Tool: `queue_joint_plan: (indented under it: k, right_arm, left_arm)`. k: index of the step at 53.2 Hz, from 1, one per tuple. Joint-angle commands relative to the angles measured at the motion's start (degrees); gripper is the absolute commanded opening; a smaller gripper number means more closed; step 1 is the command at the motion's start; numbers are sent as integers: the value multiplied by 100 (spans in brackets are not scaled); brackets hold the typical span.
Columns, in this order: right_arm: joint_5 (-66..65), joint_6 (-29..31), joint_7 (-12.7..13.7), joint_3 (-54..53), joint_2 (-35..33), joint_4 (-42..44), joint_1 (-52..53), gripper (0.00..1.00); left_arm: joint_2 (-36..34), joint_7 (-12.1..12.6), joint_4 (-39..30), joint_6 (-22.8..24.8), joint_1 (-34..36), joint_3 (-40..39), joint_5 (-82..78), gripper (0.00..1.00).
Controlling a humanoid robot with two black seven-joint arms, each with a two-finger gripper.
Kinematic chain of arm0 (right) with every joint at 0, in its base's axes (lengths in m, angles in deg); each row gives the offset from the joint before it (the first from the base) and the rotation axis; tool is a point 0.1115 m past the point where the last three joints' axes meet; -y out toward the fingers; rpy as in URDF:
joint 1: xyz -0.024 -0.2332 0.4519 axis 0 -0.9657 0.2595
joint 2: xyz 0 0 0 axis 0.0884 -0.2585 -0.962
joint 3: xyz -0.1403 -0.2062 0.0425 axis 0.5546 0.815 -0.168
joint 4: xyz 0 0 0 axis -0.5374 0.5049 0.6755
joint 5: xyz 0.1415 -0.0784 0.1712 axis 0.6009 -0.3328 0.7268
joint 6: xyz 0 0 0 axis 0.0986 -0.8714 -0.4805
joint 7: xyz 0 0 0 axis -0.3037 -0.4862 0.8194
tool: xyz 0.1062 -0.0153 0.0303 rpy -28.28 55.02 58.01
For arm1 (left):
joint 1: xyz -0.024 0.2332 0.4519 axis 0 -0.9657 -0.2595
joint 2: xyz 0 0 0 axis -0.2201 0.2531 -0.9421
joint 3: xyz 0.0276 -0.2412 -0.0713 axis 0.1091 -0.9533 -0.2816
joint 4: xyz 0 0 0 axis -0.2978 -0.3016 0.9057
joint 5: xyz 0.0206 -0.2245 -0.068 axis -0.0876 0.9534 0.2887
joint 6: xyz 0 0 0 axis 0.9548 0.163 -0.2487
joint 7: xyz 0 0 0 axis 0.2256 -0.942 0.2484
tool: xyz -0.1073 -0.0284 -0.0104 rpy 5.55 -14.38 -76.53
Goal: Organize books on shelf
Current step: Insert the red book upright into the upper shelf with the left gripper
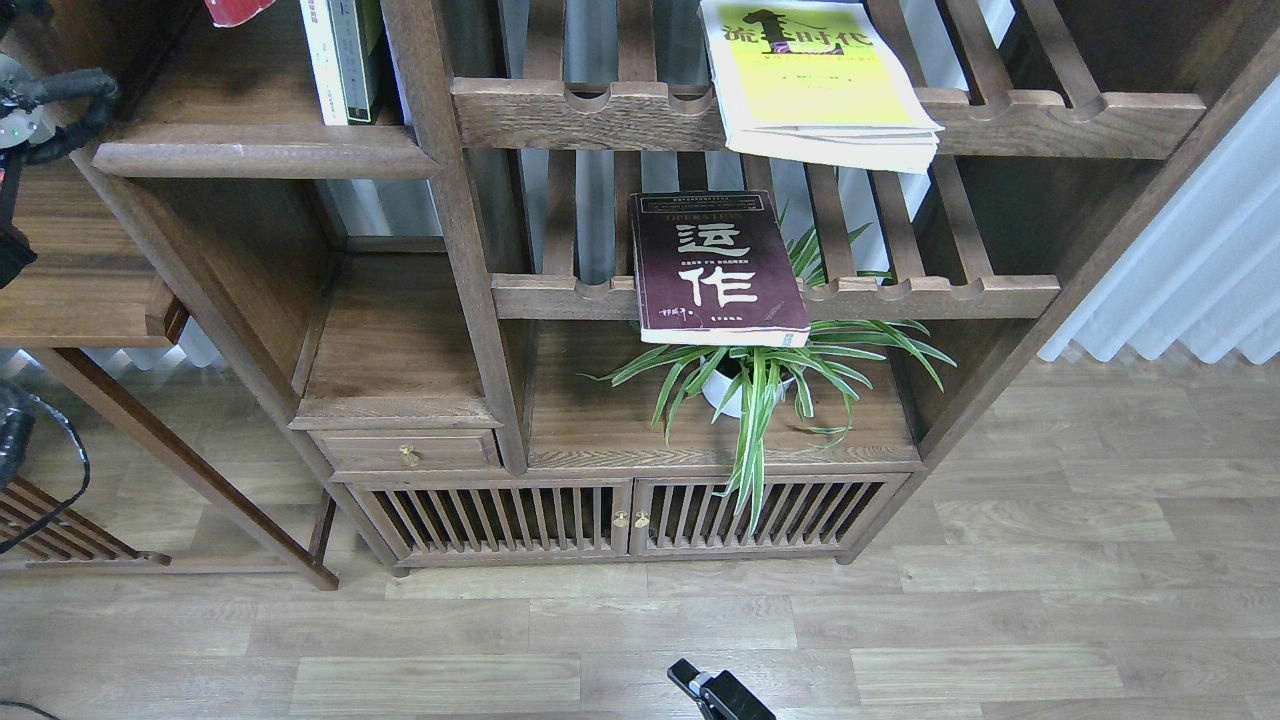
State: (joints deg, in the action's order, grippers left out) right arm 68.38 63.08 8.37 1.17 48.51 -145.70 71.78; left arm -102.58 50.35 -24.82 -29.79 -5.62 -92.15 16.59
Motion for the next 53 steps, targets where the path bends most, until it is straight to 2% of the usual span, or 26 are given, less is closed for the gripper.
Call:
queue_joint_plan:
  k: [1, 5, 13, 53]
  right_arm:
    - [0, 0, 0, -9, 1, -1, -3, 99]
    - [0, 0, 0, -9, 1, -10, -3, 99]
    - [0, 0, 0, -9, 1, -19, -3, 99]
    - [0, 0, 0, -9, -26, -115, -29, 99]
  left_arm:
    - [212, -64, 1, -1, -109, -47, 15, 5]
    - [274, -169, 28, -1, -118, -65, 42, 4]
    - [379, -878, 54, -32, -118, 23, 437, 3]
    - [195, -878, 195, -76, -232, 102, 446, 5]
